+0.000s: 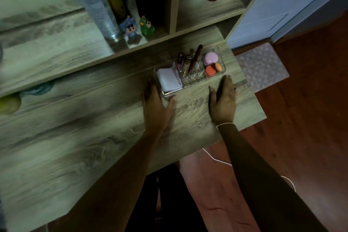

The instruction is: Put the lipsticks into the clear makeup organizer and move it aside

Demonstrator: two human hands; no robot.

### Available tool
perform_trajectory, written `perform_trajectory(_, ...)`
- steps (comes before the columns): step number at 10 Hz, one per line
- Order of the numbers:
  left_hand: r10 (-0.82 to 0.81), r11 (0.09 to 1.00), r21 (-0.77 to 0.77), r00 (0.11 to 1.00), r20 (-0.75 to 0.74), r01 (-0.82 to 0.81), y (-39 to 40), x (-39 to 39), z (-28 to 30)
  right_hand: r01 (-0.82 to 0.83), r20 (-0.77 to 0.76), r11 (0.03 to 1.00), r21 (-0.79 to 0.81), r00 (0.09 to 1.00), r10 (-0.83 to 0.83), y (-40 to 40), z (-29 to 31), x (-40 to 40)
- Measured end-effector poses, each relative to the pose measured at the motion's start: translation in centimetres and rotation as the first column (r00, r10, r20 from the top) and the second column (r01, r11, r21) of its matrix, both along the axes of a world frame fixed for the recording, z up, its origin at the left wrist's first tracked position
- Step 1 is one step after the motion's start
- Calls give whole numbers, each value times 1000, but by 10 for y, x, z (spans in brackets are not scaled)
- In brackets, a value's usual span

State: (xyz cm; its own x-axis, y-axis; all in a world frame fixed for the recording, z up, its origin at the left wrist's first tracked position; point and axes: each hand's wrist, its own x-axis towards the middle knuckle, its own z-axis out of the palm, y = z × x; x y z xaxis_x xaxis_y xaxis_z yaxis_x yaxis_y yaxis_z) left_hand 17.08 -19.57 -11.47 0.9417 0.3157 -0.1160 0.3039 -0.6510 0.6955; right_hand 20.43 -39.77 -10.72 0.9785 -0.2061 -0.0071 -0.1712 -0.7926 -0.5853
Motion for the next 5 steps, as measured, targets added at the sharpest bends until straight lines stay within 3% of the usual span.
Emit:
perform_trajectory(2,-264,950,170,964,-15,262,20,-36,13,-92,-131,973,-212,989,65,9,8,-34)
perform_trajectory(3,-423,865,271,904,-61,423,30,-49,16,-122,-222,961,-249,973,66,15,14,-50)
perform_trajectory(5,-558,740,400,826,-82,540,46,-50,49,-107,-232,970,-218,971,55,46,41,-83)
